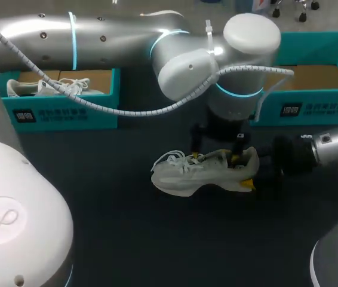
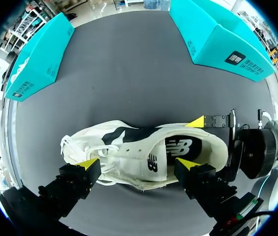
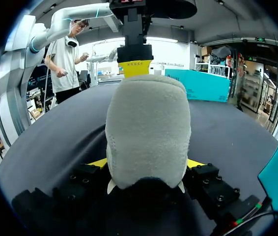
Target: Take the shoe out of the shoebox, open the shoe tongue, remove and reinsert the insole, then place the shoe into the shoebox
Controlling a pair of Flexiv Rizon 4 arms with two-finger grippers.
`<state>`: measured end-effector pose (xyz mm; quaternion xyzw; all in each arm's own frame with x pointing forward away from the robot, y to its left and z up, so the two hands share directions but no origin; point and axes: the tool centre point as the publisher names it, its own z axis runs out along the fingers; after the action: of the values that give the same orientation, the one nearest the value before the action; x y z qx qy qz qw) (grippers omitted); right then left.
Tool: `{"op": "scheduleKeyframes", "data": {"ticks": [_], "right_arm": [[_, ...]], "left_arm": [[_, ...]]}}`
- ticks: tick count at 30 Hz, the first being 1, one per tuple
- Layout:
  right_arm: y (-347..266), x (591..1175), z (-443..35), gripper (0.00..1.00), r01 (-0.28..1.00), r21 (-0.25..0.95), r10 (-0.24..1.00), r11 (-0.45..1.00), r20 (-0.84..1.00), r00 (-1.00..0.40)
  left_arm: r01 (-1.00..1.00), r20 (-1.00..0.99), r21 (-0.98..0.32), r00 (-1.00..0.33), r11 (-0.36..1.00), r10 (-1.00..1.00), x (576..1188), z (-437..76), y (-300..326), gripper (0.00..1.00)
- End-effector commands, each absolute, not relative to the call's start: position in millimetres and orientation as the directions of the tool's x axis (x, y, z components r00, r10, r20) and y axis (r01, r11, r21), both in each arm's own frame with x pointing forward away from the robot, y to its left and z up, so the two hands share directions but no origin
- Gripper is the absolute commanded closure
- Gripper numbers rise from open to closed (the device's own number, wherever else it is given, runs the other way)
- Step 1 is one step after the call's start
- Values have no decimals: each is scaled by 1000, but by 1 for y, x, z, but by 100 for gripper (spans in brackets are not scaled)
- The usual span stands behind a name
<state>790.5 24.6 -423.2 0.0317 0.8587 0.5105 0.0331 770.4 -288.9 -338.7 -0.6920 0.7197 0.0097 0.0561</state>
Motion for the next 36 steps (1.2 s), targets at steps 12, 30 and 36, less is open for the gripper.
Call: {"op": "scheduleKeyframes", "data": {"ticks": [12, 30, 36], "right_arm": [[28, 792, -428, 100, 20, 878, 89, 478, -25, -996], [28, 792, -428, 100, 20, 878, 89, 478, -25, -996], [28, 792, -428, 100, 20, 878, 89, 478, -25, -996]], "left_arm": [[-993, -142, -78, 103, -92, -985, 745, -333, -257, 0], [-991, -52, -66, 121, -118, -991, 748, -320, -247, 100], [-991, -33, -55, 122, -120, -992, 750, -322, -246, 100]]}}
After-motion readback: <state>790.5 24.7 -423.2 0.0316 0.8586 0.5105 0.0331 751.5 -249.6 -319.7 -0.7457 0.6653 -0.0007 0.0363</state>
